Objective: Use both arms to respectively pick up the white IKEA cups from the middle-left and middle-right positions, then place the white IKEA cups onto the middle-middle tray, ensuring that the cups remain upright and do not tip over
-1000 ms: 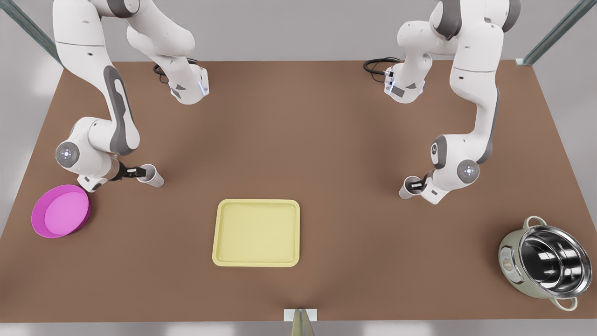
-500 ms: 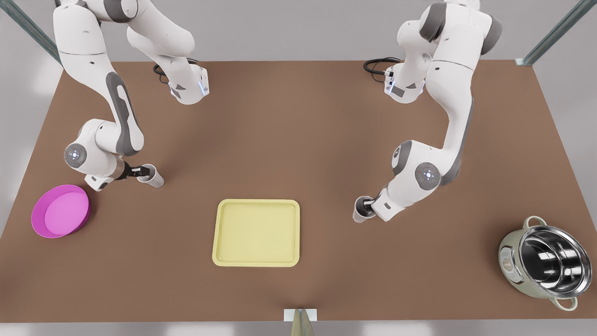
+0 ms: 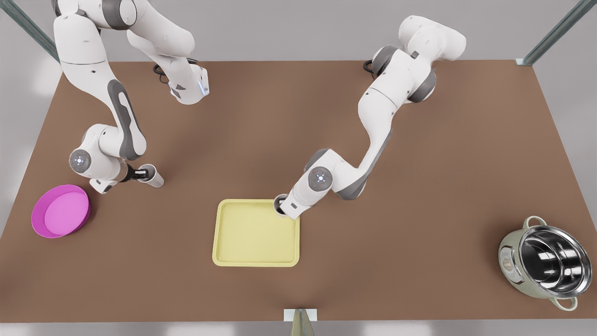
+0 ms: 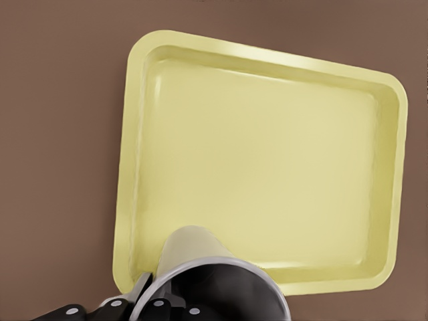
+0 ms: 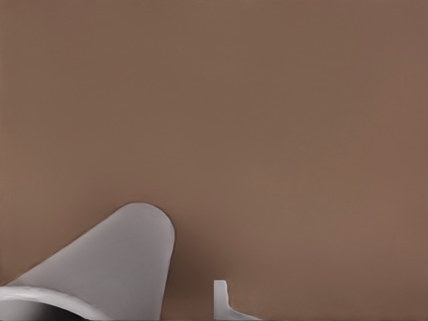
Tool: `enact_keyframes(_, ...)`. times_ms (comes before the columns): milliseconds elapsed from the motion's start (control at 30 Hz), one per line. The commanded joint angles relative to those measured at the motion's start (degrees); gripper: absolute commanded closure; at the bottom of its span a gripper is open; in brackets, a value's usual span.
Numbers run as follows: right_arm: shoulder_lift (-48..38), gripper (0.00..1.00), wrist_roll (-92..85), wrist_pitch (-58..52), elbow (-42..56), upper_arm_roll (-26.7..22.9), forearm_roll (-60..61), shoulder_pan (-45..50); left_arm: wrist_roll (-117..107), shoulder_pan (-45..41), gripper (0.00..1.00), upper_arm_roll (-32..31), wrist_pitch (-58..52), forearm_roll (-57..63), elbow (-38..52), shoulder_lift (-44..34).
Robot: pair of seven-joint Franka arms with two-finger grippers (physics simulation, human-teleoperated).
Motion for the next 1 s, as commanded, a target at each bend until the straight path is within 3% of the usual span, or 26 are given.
enact_keyframes(0, 0.29, 0.58, -0.69, -1.31, 0.54, 0.08, 0.06, 0.08, -22.25, -0.18, 0.79, 0.03, 8.38, -0.06, 0.4, 0.59)
enact_keyframes(33, 0.38, 0.58, -0.6, -1.75, 1.16, 0.17, 0.06, 0.17, -22.07, -0.18, 0.79, 0.03, 9.34, -0.06, 0.4, 1.3)
enact_keyframes(200, 0.38, 0.79, -1.04, -3.95, 3.53, 0.26, -0.03, 0.34, -21.81, -0.09, 0.79, 0.73, 11.72, 0.03, 0.31, 2.18)
enact_keyframes(300, -0.06, 0.79, -0.6, -6.76, 5.64, 0.52, 0.32, 0.34, -21.98, 0.08, 0.79, 0.73, 11.63, 0.03, -1.27, 2.62)
enact_keyframes(467, -0.06, 0.79, 0.46, -8.17, 11.35, 4.66, 15.08, 4.21, -21.81, 0.26, 0.76, 0.73, 10.58, 0.2, -1.27, 3.41)
enact_keyframes(500, -0.06, 0.79, 2.12, -5.8, 11.71, 4.66, 16.58, 5.97, -21.81, 0.26, 0.62, 0.73, 10.58, 0.2, -1.27, 3.32)
enact_keyframes(567, 1.26, 0.79, 4.59, -2.19, 12.41, 4.66, 17.99, 9.75, -21.89, 0.26, 0.53, 0.82, 10.49, 0.29, -1.27, 3.32)
enact_keyframes(600, 2.75, 0.79, 8.09, -1.66, 13.11, 4.66, 21.85, 12.29, -21.89, 0.17, 0.29, 1.88, 10.4, 0.38, -1.27, 3.23)
enact_keyframes(667, 4.25, 0.79, 13.29, 0.1, 15.13, 4.66, 21.95, 15.55, -21.98, 0.08, 0.0, 1.96, 7.6, 0.73, -1.27, 3.23)
enact_keyframes(967, 10.92, 0.79, 33.15, 8.71, 20.4, 4.57, 21.95, 25.66, -23.57, 0.0, 0.0, 1.44, -0.05, 0.9, -0.66, -0.81)
